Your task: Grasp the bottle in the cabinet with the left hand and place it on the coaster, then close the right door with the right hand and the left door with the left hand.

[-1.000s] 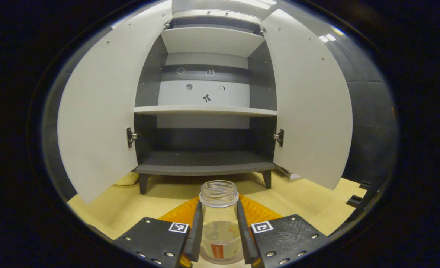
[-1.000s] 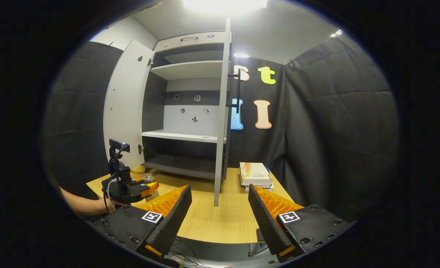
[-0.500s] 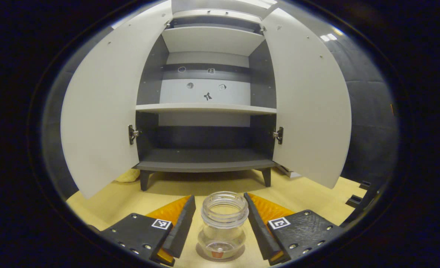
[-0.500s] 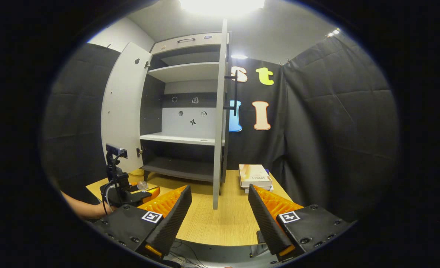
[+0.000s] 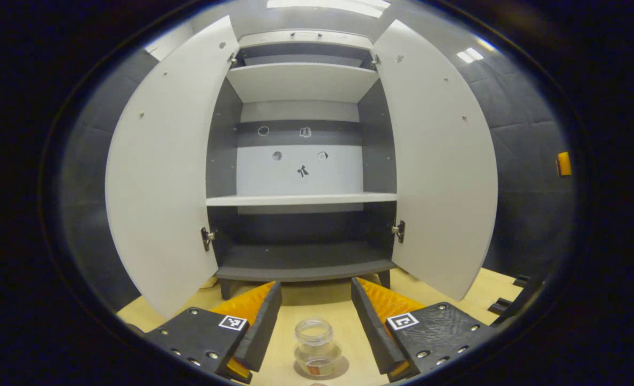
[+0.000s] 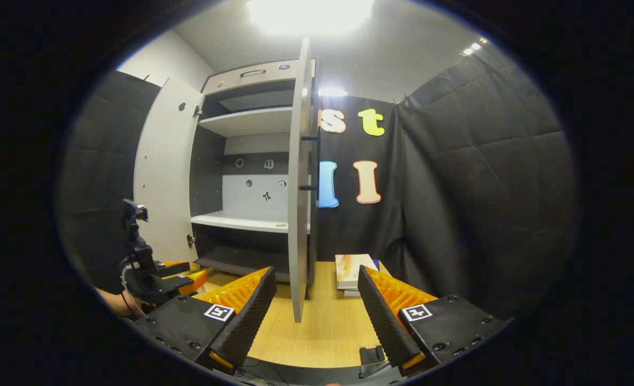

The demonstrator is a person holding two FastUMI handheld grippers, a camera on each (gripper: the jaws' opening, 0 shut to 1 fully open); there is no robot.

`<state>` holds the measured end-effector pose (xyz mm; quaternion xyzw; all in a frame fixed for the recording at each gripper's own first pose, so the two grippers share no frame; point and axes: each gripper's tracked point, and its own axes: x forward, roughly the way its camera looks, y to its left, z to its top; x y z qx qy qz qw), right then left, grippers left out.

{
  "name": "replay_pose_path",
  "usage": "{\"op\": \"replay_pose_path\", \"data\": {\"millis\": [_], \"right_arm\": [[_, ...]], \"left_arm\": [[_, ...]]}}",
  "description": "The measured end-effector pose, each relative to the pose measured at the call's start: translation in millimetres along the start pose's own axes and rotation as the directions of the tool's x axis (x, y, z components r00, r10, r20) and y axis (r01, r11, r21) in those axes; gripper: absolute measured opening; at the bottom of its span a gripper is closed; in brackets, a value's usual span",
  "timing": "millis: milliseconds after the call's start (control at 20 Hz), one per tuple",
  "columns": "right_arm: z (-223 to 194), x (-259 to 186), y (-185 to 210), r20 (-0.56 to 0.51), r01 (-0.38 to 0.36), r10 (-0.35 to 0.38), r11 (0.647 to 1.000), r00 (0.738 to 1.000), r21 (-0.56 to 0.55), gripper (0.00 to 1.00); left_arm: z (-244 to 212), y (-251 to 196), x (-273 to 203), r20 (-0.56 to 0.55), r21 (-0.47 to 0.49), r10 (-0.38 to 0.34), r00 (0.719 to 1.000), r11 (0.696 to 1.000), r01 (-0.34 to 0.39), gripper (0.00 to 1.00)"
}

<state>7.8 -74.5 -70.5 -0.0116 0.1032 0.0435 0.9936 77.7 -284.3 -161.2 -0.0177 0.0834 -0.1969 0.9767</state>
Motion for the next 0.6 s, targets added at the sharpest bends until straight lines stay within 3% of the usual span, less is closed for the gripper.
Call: {"op": "replay_pose_path", "data": {"millis": [300,600], "right_arm": [[32,29,-35,-0.009,0.037,-0.036,0.995,0.999,0.093,0.97],[53,63,-68,-0.020,0.101,-0.099,0.989,0.995,0.105,0.98]], "left_arm": [[75,26,-32,0.047,-0.027,0.065,0.997,0.998,-0.064,0.79],[100,71,-63,0.060,0.010,0.155,0.986,0.988,-0.156,0.79]]}}
